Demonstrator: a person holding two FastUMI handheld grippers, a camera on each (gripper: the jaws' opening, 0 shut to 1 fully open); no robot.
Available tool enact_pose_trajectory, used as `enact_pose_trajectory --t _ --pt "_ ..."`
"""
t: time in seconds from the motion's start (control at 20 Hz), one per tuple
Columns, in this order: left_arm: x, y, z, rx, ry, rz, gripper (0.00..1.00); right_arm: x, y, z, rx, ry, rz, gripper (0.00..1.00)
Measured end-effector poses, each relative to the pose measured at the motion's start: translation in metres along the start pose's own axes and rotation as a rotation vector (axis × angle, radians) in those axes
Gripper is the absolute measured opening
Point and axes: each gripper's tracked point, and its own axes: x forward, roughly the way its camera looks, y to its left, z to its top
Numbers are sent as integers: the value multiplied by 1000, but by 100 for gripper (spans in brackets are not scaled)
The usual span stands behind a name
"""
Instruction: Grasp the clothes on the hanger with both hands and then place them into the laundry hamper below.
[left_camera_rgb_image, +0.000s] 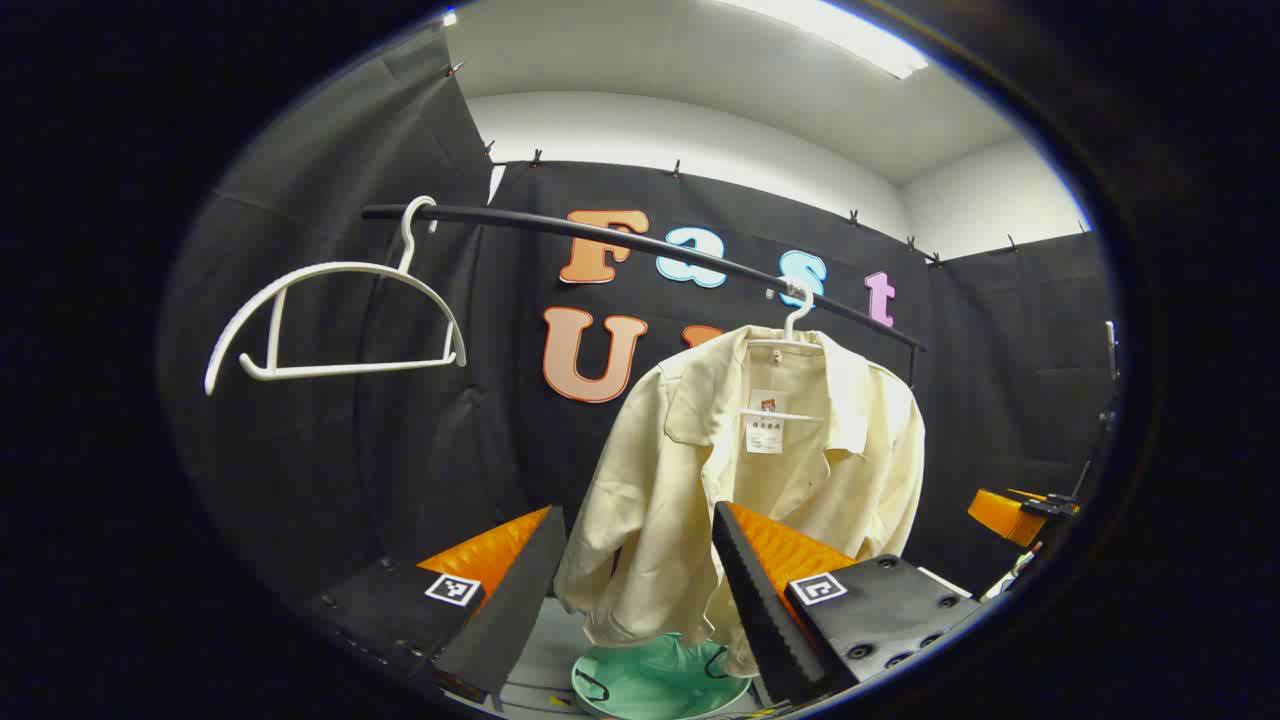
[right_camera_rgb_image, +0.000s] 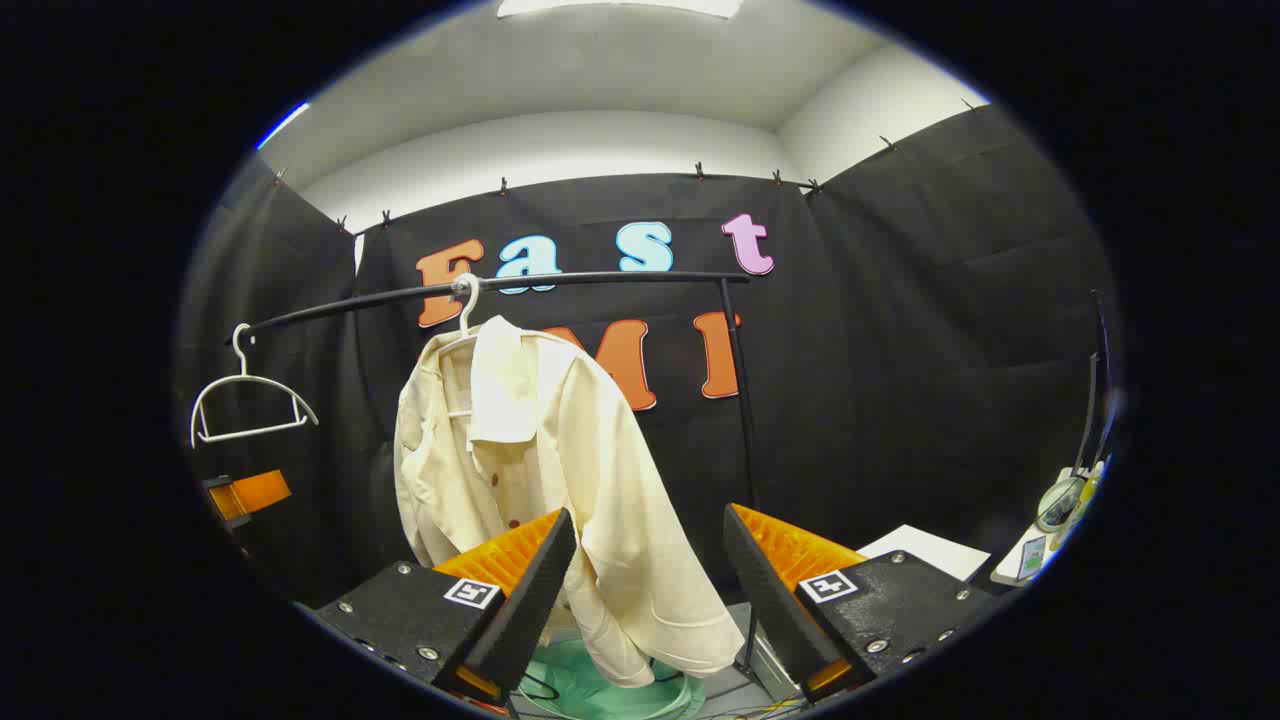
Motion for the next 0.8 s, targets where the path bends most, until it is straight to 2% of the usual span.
enact_pose_trajectory --t 0.05,0.3,0.8 --pt "-1 0 -1 -5 4 -6 96 -3 -2 3 -4 -8 -9 93" --pt "-4 0 -1 -14 17 -13 96 -10 -5 2 3 -2 -25 93" --pt "-2 3 -5 31 31 24 96 -14 -16 -10 -3 31 -55 93"
